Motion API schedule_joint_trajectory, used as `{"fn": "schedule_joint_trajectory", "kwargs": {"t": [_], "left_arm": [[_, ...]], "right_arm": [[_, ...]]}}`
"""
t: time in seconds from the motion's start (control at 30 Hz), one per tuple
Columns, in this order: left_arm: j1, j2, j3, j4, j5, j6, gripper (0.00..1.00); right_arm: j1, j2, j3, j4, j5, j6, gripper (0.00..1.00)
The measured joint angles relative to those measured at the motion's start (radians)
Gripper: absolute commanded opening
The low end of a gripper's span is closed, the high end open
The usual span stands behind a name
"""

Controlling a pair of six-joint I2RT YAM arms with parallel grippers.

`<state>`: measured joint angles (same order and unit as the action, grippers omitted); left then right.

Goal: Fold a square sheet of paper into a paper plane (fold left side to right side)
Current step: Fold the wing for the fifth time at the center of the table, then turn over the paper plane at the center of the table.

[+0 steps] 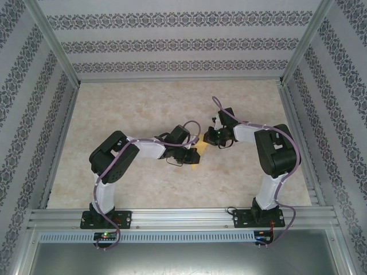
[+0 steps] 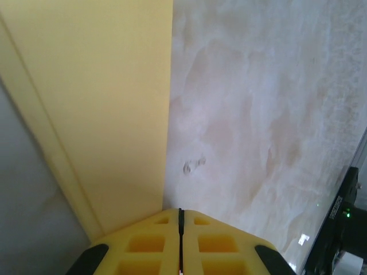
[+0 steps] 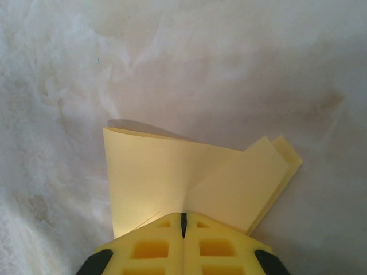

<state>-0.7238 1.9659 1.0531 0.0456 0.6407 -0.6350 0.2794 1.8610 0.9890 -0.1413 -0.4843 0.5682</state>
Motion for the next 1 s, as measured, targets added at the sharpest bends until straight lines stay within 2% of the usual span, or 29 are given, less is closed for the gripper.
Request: {"fn": "schedule_joint_trajectory", "kwargs": {"t": [0.43,0.57,0.73,0.9,1.0], "left_arm": [[-0.011,-0.121,-0.117,-0.042,0.058,0.004,0.1],[-0.011,-0.189,-0.13,-0.039,0.07,0.004,0.11],[0.014,-0.312,-0.166,-0.029,0.043,0.003,0.19],[0.059,-0.432,-0.214,-0.026,-0.108,0.001,0.24],[0.069,-0.502,-0.247,-0.029,-0.237,-0.006,0.3]], "right_arm": [[0.0,0.01,0.038,-0.022,0.023,-0.019,0.01],[0.0,-0.053,0.053,-0.048,0.064,-0.032,0.18],[0.006,-0.231,0.053,-0.069,0.15,-0.042,0.4],[0.081,-0.35,0.013,-0.08,0.272,-0.014,0.59],[0.169,-0.351,-0.03,-0.101,0.356,0.021,0.64]]}}
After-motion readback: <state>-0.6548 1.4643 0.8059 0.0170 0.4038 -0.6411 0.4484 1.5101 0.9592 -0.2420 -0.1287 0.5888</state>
